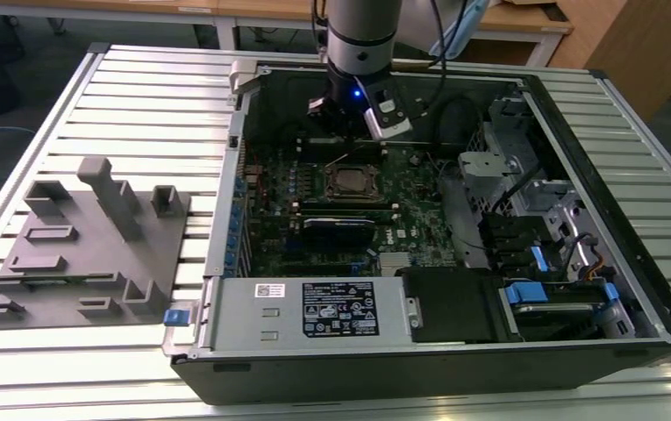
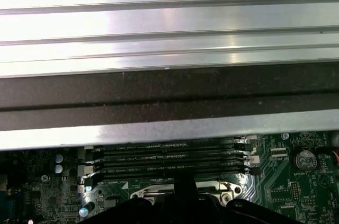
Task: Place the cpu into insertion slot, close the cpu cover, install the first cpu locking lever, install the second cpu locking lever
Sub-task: 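Install the first cpu locking lever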
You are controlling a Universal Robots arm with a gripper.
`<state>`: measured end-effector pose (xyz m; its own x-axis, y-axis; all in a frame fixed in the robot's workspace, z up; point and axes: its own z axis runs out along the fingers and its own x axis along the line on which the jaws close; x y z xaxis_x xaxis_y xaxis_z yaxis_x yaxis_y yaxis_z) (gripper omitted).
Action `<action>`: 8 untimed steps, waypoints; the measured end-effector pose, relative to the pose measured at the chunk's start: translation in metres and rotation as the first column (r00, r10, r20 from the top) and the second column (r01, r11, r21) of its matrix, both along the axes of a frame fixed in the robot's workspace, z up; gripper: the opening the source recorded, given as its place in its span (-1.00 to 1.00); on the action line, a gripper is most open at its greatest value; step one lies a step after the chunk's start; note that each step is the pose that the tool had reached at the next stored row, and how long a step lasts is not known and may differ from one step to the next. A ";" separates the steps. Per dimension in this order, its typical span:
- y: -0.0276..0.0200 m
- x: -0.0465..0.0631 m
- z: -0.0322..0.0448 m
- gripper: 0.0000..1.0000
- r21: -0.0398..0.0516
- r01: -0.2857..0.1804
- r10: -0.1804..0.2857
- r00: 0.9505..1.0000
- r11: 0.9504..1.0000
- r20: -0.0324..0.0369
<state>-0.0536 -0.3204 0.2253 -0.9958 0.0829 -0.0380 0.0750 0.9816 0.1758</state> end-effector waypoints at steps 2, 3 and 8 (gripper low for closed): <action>-0.0001 0.001 -0.0013 -0.80 0.000 0.000 0.000 1.000 1.000 0.000; -0.0001 0.002 -0.0020 -0.80 0.000 0.000 0.000 1.000 1.000 0.000; 0.0000 0.006 -0.0051 -0.80 0.000 0.000 0.000 1.000 1.000 -0.001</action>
<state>-0.0480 -0.3204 0.2202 -0.9959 0.0828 -0.0372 0.0750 0.9817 0.1753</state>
